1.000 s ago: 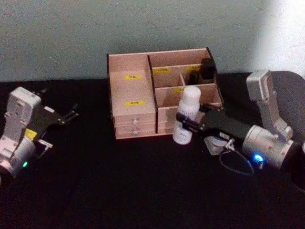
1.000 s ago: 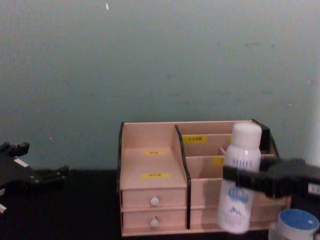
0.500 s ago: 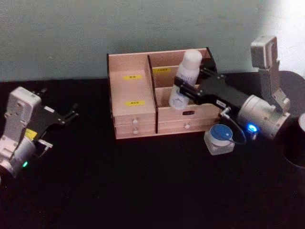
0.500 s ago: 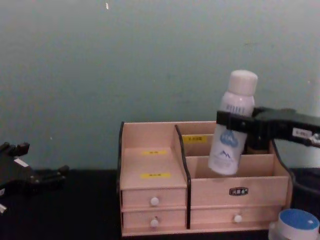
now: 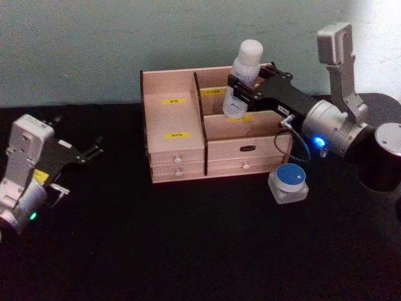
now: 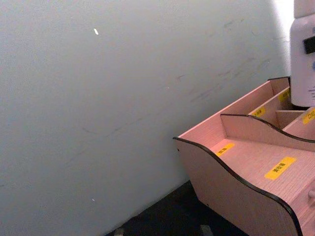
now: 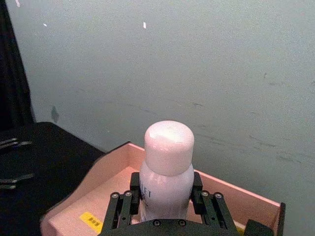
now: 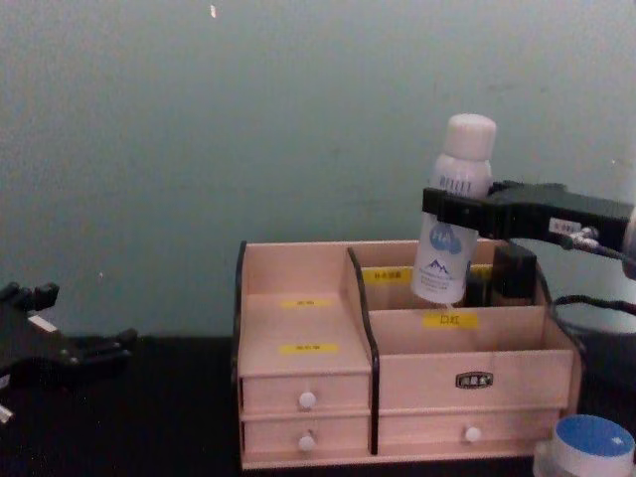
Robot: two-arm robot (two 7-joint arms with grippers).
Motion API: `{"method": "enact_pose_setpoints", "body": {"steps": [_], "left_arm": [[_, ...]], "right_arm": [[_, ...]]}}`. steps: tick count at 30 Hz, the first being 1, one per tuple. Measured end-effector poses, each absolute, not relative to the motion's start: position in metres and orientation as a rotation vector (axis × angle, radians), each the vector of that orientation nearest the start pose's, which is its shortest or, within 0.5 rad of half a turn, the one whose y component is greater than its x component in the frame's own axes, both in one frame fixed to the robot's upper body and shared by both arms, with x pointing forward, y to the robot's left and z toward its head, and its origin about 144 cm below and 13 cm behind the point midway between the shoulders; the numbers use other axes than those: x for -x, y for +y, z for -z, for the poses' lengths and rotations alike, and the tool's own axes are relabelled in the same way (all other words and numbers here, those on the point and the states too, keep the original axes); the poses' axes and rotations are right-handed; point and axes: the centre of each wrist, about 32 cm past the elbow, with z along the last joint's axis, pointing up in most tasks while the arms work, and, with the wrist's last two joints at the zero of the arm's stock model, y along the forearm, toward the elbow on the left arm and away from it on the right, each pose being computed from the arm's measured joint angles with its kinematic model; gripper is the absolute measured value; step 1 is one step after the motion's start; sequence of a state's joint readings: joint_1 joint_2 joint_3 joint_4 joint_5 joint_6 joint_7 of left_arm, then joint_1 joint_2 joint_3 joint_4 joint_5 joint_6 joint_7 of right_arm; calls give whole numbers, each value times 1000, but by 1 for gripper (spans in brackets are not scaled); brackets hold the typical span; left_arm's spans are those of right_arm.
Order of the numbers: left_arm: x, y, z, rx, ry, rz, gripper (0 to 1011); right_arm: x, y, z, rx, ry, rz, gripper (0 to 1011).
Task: Pick up the facial cleanser and watermelon frost from the table and place them into the tiered storage box.
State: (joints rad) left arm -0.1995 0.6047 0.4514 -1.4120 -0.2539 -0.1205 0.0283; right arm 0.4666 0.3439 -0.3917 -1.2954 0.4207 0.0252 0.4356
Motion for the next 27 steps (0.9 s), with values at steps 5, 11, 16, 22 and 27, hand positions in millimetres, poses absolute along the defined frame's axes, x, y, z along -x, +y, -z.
{"method": "enact_pose_setpoints", "body": {"steps": [5, 11, 16, 22, 27], "left_arm": [[-489, 310, -1140, -304, -285, -1248, 1001], [-489, 310, -1140, -304, -285, -1248, 1001], [-489, 310, -1140, -304, -285, -1248, 1001], [-489, 310, -1140, -304, -285, -1248, 1001], [-489, 310, -1140, -305, -285, -1248, 1001]], "right_arm": [[-585, -241, -1210, 26, -55, 896, 595], [-595, -237, -1208, 37, -53, 905, 595], [-602, -234, -1206, 42, -53, 909, 595], [-609, -230, -1205, 45, -52, 913, 595], [-613, -227, -1204, 49, -53, 915, 595]]}}
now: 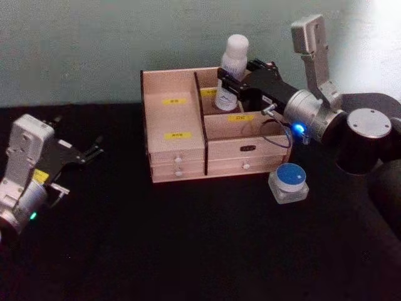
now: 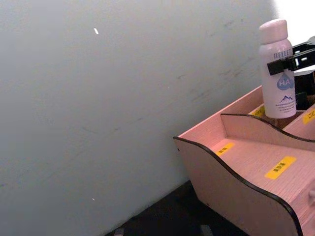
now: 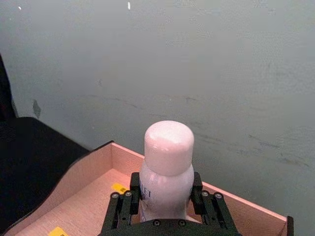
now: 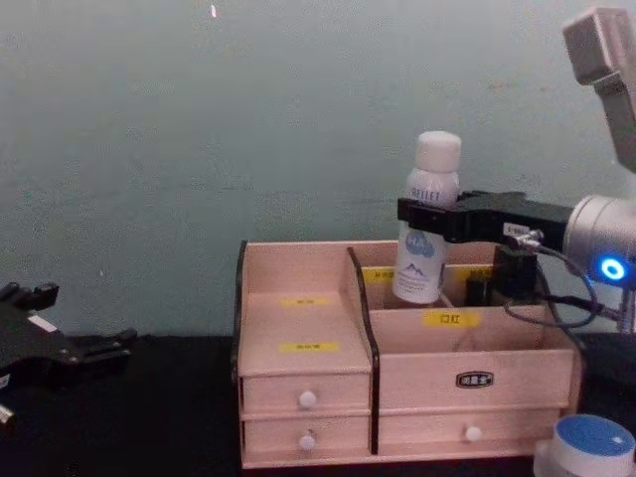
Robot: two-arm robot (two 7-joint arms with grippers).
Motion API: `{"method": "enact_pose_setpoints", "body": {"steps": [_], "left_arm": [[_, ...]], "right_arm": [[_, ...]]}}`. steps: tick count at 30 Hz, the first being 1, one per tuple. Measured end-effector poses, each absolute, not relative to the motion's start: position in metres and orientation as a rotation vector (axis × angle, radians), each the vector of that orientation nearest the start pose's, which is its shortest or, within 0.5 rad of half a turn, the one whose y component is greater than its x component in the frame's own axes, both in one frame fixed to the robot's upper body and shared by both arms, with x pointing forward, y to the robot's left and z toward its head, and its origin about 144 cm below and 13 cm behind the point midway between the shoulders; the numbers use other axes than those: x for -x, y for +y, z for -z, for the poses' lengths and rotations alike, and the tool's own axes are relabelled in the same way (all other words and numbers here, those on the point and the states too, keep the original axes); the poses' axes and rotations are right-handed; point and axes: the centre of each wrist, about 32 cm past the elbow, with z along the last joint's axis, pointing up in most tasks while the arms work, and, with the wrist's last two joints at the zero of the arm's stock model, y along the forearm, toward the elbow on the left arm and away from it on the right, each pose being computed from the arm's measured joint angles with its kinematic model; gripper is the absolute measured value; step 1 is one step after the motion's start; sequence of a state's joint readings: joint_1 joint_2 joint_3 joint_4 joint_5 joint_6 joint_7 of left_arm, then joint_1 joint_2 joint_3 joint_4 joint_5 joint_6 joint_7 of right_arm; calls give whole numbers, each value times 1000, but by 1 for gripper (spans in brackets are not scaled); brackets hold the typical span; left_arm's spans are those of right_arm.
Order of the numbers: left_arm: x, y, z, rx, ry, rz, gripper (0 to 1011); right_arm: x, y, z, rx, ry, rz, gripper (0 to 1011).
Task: Pick up the facial cleanser and watermelon frost from the table and place them into the tiered storage box.
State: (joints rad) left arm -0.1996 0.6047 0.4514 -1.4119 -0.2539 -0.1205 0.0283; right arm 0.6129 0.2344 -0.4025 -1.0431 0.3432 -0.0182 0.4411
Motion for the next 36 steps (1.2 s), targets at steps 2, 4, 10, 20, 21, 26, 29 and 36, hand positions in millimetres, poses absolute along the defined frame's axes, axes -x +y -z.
{"method": "enact_pose_setpoints", "body": {"steps": [2, 4, 10, 20, 21, 26, 29, 36], "left_arm": [[-489, 310, -1140, -304, -285, -1248, 1001], [-489, 310, -1140, -304, -285, -1248, 1001], [-489, 310, -1140, -304, -285, -1248, 1001], [-489, 310, -1140, -304, -285, -1248, 1001], [-489, 310, -1140, -304, -285, -1248, 1001], [-489, 310, -1140, -304, -285, -1248, 1001], [-489, 310, -1140, -304, -285, -1248, 1001], [-489, 310, -1140, -304, -285, -1248, 1001]], "right_arm": [[-615, -225, -1204, 51, -54, 915, 595], [-616, -223, -1204, 54, -53, 915, 595], [-619, -220, -1201, 64, -51, 918, 595], [-624, -217, -1196, 84, -45, 926, 595], [-624, -216, -1195, 86, -45, 927, 595], [-626, -216, -1192, 98, -39, 933, 595], [-627, -215, -1190, 104, -35, 937, 595], [-630, -214, -1186, 123, -26, 946, 595]]}}
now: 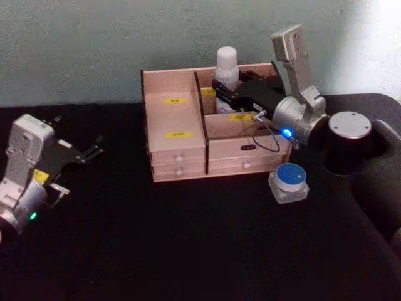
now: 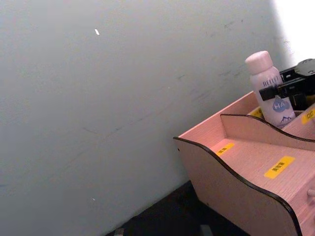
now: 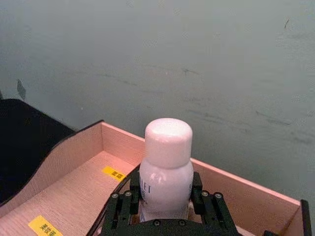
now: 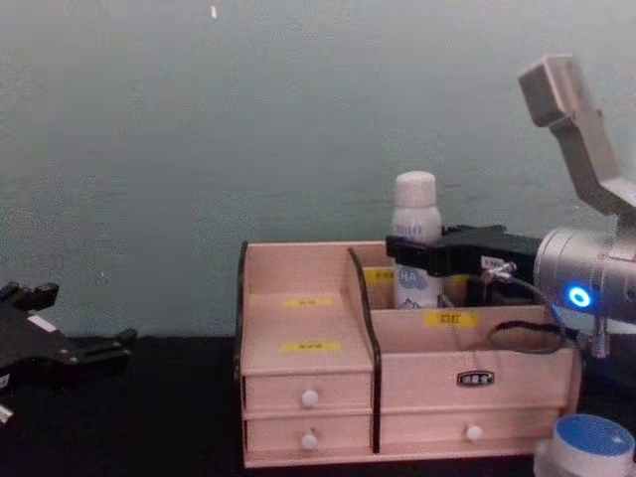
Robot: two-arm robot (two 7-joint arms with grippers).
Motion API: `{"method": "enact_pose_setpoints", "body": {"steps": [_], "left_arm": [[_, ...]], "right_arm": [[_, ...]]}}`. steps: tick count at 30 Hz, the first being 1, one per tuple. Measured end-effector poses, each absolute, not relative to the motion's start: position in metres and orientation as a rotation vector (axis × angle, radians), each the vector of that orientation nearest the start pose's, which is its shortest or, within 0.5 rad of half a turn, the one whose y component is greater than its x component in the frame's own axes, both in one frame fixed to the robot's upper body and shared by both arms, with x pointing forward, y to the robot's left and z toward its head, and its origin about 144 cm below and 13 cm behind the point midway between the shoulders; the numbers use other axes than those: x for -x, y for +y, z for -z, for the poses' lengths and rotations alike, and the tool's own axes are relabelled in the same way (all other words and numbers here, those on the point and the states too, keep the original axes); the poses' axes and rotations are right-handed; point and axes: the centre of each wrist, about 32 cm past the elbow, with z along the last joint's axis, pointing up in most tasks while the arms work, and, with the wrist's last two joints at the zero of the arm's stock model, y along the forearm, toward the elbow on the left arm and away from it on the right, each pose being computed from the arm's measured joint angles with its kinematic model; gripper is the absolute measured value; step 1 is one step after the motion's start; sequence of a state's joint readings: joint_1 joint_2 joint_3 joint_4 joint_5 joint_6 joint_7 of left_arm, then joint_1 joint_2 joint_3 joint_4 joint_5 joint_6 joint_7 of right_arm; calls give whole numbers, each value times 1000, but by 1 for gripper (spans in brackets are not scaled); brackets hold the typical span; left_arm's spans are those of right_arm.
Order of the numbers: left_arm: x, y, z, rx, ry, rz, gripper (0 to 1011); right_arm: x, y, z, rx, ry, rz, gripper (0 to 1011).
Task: Pick up the facial cleanser and watermelon frost from the table and place them into the tiered storage box.
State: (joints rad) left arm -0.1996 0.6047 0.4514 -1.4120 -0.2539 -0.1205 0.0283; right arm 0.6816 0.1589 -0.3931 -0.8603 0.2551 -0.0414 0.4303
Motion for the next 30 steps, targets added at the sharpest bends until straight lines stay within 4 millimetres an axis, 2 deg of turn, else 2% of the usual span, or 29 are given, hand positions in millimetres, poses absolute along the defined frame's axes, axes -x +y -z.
{"method": "enact_pose_setpoints", "body": {"steps": [30], "left_arm": [[-489, 310, -1140, -304, -285, -1248, 1001]], "right_arm": [[-632, -214, -1178, 160, -13, 955, 595]]}}
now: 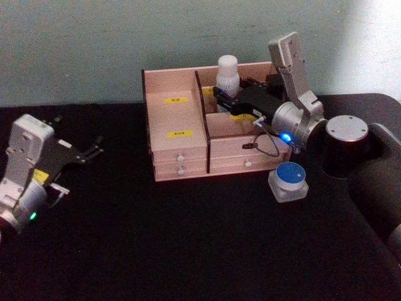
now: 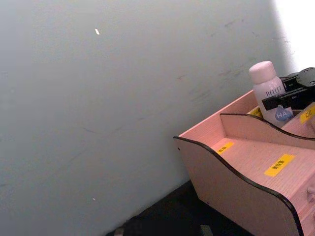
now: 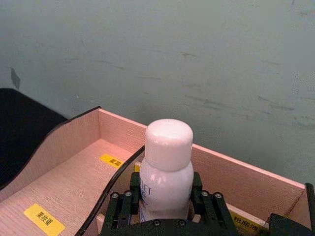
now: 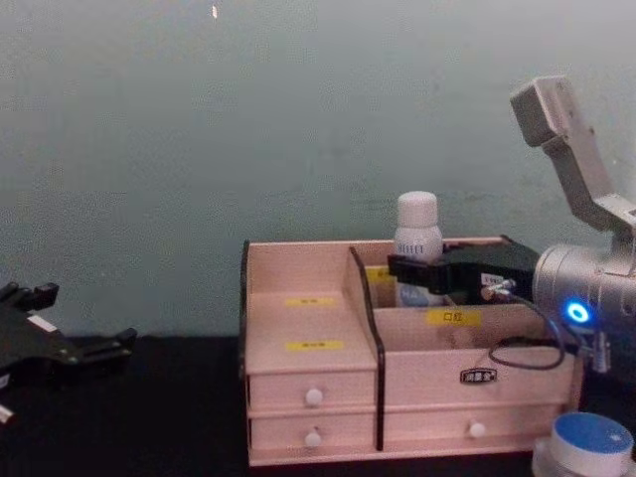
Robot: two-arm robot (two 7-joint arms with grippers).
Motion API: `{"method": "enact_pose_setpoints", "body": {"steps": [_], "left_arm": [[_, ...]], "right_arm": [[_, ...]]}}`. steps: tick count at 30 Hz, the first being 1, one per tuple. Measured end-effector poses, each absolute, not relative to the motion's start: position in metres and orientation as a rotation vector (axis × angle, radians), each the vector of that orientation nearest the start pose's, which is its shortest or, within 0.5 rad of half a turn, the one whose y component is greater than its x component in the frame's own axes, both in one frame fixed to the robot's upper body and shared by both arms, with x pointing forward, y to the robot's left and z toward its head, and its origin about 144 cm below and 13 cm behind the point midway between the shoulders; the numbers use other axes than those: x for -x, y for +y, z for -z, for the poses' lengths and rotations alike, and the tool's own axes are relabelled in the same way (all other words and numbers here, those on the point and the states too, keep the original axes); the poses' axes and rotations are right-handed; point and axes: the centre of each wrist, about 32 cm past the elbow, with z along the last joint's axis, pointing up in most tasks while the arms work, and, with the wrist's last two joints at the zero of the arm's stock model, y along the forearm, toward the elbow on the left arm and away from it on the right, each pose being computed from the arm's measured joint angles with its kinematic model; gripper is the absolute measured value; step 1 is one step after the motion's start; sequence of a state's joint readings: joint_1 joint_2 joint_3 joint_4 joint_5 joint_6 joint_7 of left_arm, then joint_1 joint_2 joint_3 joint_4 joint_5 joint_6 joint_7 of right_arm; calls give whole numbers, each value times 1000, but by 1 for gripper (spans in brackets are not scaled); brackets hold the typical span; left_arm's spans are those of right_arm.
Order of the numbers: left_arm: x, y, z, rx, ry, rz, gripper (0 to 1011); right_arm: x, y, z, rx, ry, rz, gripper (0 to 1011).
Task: Pick up the facial cleanser and watermelon frost from the table and place them into the tiered storage box.
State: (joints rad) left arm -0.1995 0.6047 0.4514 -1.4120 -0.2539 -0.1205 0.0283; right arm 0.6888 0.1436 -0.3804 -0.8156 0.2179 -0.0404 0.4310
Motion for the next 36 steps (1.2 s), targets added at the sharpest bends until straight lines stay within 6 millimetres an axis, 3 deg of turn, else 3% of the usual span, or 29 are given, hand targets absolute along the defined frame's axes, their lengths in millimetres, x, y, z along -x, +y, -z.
{"method": "enact_pose_setpoints", "body": {"steps": [8, 24, 36], "left_arm": [[-489, 310, -1140, -304, -285, -1248, 1001], [-489, 310, -1140, -305, -285, -1248, 1001], [-489, 310, -1140, -304, -285, -1248, 1001]], "right_arm": [[-632, -214, -1178, 161, -13, 956, 595], [-632, -215, -1178, 162, -12, 956, 1002], [-627, -215, -1180, 147, -32, 959, 1000]]}}
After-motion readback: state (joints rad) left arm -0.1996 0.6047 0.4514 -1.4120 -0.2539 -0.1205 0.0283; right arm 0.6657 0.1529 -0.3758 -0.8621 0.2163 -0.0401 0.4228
